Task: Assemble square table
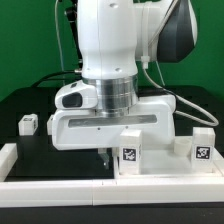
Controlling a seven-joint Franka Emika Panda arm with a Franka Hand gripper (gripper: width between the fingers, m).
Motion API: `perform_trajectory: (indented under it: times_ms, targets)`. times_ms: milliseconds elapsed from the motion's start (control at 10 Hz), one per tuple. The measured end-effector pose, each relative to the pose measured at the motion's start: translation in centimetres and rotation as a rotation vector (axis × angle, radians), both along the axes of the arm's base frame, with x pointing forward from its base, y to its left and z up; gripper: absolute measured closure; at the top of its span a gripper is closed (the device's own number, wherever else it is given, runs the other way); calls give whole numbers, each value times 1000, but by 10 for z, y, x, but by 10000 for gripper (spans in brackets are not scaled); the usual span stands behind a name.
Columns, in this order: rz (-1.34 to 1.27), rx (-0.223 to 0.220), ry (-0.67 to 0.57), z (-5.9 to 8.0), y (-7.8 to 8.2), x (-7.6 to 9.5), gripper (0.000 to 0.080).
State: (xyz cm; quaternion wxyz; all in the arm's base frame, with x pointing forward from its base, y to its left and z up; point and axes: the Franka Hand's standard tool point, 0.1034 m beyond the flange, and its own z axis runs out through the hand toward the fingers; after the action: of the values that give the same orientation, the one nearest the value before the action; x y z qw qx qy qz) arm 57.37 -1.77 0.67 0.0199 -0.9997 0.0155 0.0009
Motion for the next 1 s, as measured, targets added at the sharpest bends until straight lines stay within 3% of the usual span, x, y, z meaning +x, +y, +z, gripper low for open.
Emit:
perform_trajectory:
  times_ms: [700,1000]
  targets:
    - [5,0,0,0,-1,0,745]
    - [261,1,-8,2,-28,-5,744]
